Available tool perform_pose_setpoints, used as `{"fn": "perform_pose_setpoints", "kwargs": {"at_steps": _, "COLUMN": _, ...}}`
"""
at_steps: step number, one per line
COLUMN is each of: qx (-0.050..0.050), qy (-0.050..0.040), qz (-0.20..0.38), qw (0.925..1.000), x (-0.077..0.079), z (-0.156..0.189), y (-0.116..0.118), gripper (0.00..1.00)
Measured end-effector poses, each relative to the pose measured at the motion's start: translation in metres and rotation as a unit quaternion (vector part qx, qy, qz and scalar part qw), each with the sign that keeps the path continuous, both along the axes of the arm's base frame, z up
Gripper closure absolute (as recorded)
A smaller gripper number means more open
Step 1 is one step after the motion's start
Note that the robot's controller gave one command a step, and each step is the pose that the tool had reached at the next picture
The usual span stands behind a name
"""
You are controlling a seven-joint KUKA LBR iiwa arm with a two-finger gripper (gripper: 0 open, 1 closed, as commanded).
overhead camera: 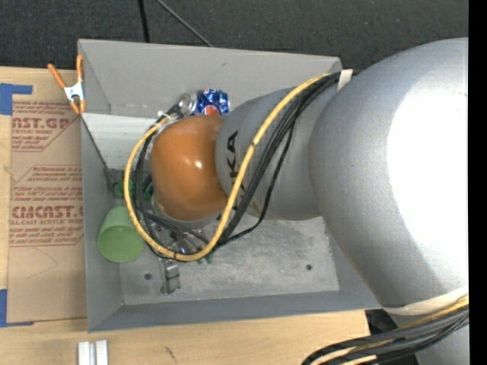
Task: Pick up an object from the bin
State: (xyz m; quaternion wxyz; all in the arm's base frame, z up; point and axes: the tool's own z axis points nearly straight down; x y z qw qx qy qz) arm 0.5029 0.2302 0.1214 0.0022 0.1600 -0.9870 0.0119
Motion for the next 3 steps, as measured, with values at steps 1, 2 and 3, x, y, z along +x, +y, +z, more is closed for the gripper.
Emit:
{"fn": "perform_pose_setpoints", "kwargs": {"at_steps": 1, "qx": 0.010, "qy": -0.0008, "qz": -0.078, "qw": 0.9969, "x": 0.040, "z": -0.054, "y": 0.014, "gripper": 0.00}}
{"fn": "perform_pose_setpoints", "kwargs": {"at_steps": 2, "qx": 0.008, "qy": -0.0010, "qz": -0.077, "qw": 0.9970, "x": 0.041, "z": -0.051, "y": 0.011, "gripper": 1.00}}
{"fn": "perform_pose_setpoints", "kwargs": {"at_steps": 3, "qx": 0.014, "qy": -0.0058, "qz": -0.085, "qw": 0.9962, "x": 0.031, "z": 0.089, "y": 0.004, "gripper": 1.00}}
